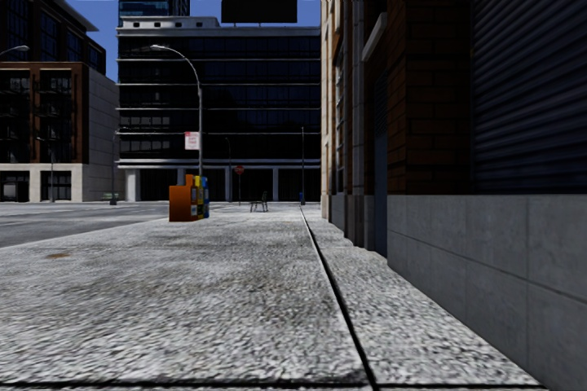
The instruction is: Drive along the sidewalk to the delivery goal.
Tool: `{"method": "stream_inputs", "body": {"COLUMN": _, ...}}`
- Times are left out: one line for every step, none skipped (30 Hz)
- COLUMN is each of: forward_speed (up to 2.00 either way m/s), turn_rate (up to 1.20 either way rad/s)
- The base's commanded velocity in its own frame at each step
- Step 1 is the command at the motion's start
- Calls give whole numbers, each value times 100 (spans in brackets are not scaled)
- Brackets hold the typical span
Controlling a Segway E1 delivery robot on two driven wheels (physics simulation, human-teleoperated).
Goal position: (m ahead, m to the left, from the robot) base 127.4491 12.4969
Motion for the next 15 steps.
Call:
{"method": "stream_inputs", "body": {"forward_speed": 200, "turn_rate": 0}}
{"method": "stream_inputs", "body": {"forward_speed": 200, "turn_rate": 0}}
{"method": "stream_inputs", "body": {"forward_speed": 200, "turn_rate": 0}}
{"method": "stream_inputs", "body": {"forward_speed": 200, "turn_rate": 0}}
{"method": "stream_inputs", "body": {"forward_speed": 200, "turn_rate": 0}}
{"method": "stream_inputs", "body": {"forward_speed": 200, "turn_rate": 0}}
{"method": "stream_inputs", "body": {"forward_speed": 200, "turn_rate": 0}}
{"method": "stream_inputs", "body": {"forward_speed": 200, "turn_rate": 0}}
{"method": "stream_inputs", "body": {"forward_speed": 200, "turn_rate": 0}}
{"method": "stream_inputs", "body": {"forward_speed": 200, "turn_rate": 0}}
{"method": "stream_inputs", "body": {"forward_speed": 200, "turn_rate": 0}}
{"method": "stream_inputs", "body": {"forward_speed": 200, "turn_rate": 0}}
{"method": "stream_inputs", "body": {"forward_speed": 200, "turn_rate": 0}}
{"method": "stream_inputs", "body": {"forward_speed": 200, "turn_rate": 0}}
{"method": "stream_inputs", "body": {"forward_speed": 200, "turn_rate": 0}}
